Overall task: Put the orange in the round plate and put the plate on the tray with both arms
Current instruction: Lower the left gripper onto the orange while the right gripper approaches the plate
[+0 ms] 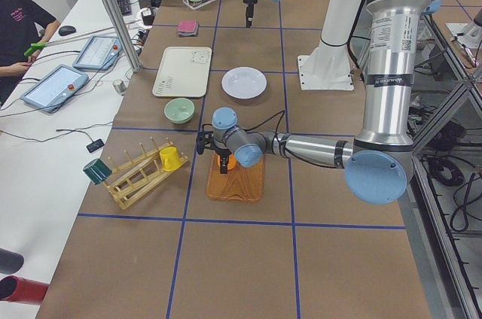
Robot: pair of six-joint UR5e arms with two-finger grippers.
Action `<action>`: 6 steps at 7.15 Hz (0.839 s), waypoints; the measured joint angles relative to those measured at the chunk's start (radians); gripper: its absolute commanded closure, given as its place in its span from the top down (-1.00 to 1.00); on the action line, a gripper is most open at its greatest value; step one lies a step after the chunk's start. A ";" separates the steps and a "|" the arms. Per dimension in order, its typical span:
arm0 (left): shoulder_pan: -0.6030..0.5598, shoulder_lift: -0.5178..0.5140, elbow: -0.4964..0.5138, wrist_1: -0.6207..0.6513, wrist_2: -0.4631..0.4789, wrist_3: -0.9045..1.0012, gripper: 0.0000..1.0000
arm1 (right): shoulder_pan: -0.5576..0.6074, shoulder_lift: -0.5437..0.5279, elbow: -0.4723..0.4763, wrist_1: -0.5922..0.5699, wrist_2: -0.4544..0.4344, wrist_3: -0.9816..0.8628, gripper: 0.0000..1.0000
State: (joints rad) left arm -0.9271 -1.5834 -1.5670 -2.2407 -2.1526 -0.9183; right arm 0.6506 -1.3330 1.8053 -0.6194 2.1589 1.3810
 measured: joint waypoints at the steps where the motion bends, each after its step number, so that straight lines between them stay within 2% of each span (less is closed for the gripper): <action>1: 0.003 0.001 -0.006 0.001 0.003 0.000 0.43 | -0.001 0.000 0.000 0.001 -0.002 0.000 0.91; 4: 0.002 0.011 -0.033 0.011 0.000 0.003 0.38 | -0.009 0.000 -0.004 0.018 -0.014 0.003 0.92; 5: 0.001 0.009 -0.084 0.063 -0.001 0.001 0.38 | -0.022 -0.001 -0.010 0.046 -0.029 0.018 0.91; 6: 0.001 -0.007 -0.172 0.181 0.000 -0.002 0.39 | -0.055 0.007 -0.019 0.091 -0.075 0.060 0.90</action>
State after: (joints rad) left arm -0.9256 -1.5906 -1.7387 -2.0597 -2.1524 -0.9206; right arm 0.5953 -1.3259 1.7860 -0.5281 2.0835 1.4408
